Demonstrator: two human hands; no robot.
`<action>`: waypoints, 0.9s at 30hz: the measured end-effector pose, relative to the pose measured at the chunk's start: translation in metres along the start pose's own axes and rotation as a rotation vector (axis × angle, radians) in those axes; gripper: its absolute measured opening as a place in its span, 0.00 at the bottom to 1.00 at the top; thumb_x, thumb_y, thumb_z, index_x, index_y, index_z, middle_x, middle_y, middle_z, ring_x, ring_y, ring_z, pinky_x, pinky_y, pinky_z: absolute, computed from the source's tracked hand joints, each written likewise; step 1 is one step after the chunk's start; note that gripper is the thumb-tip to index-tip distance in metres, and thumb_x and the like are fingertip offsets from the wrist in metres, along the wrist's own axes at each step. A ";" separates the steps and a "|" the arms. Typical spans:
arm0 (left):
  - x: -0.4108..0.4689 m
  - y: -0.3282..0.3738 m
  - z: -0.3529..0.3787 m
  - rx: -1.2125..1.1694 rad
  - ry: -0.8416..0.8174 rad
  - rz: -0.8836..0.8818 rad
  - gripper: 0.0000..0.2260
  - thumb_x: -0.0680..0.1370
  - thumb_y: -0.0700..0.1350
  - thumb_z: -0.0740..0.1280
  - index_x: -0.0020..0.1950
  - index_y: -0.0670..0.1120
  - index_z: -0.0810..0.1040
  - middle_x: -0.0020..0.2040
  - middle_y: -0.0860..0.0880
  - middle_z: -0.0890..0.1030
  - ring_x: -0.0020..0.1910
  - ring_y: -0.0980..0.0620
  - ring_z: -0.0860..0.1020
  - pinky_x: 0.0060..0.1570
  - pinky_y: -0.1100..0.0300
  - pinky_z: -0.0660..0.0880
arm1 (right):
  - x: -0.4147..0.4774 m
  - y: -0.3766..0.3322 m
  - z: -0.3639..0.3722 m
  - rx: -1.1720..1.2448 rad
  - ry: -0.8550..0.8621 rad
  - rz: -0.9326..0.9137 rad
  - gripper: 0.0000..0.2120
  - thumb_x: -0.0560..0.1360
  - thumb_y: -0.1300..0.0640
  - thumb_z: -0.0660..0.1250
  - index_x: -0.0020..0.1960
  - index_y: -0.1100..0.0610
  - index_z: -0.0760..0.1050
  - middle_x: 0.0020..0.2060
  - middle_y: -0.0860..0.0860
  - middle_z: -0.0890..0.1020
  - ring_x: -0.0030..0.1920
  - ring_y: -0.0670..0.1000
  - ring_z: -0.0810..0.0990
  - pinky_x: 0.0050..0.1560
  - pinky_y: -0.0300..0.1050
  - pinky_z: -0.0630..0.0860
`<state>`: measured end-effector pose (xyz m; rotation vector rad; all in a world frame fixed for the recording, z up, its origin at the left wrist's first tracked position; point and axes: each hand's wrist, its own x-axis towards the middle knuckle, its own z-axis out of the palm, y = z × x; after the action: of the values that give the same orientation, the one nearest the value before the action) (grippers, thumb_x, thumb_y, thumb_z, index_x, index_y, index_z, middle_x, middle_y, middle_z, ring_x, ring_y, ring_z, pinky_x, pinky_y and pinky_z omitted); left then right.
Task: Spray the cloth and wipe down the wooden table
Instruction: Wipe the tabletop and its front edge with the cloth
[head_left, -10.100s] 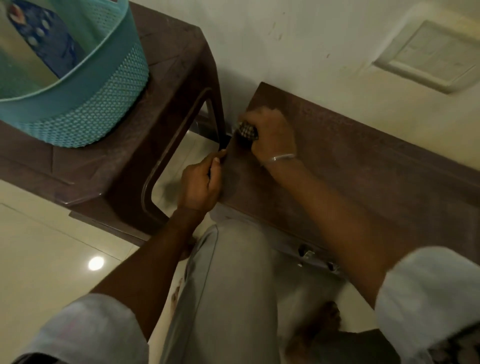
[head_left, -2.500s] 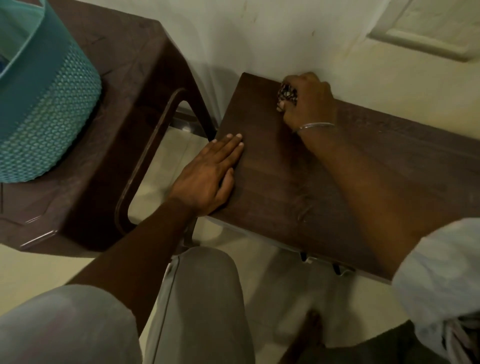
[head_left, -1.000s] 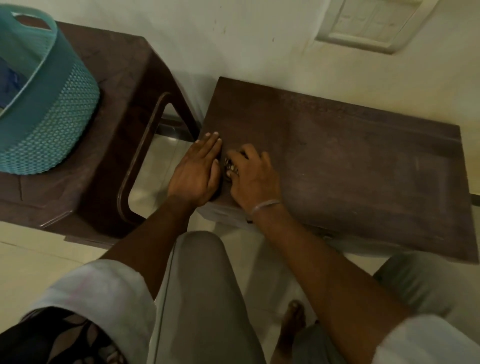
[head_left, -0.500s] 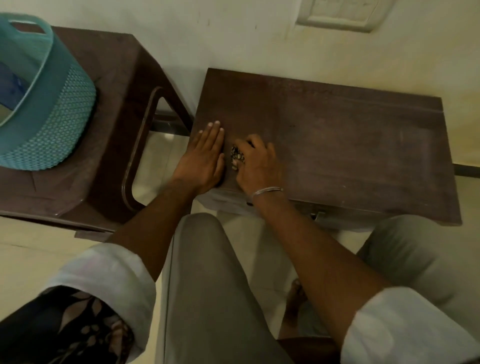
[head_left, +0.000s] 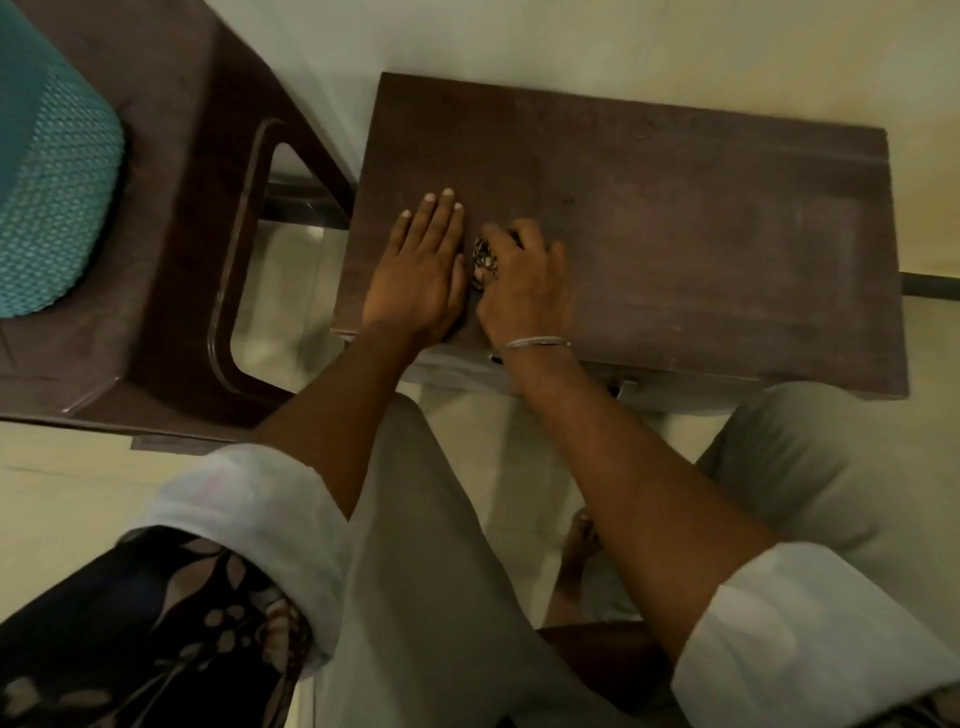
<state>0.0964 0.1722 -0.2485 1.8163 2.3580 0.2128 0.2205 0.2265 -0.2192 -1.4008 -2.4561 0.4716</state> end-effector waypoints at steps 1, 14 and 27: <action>0.000 0.000 0.000 0.000 0.005 0.000 0.28 0.84 0.52 0.44 0.82 0.40 0.53 0.83 0.42 0.53 0.83 0.46 0.50 0.81 0.49 0.46 | -0.004 0.002 -0.001 -0.008 0.011 -0.003 0.19 0.74 0.59 0.67 0.64 0.50 0.74 0.63 0.52 0.74 0.53 0.58 0.73 0.43 0.43 0.67; -0.009 0.011 0.007 -0.066 0.039 0.032 0.28 0.84 0.51 0.46 0.82 0.40 0.56 0.83 0.41 0.55 0.82 0.46 0.50 0.80 0.54 0.43 | 0.024 -0.002 -0.001 -0.008 -0.042 0.021 0.18 0.74 0.55 0.69 0.63 0.48 0.74 0.64 0.51 0.72 0.56 0.56 0.72 0.45 0.44 0.72; -0.006 0.006 0.007 -0.185 0.096 -0.017 0.29 0.80 0.51 0.52 0.81 0.43 0.61 0.82 0.44 0.60 0.82 0.49 0.55 0.81 0.55 0.47 | 0.021 0.003 -0.001 0.024 -0.019 0.011 0.15 0.73 0.57 0.68 0.59 0.48 0.76 0.59 0.52 0.74 0.53 0.56 0.72 0.41 0.42 0.65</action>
<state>0.1052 0.1678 -0.2534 1.7361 2.3269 0.5088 0.2127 0.2458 -0.2183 -1.4071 -2.4505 0.5169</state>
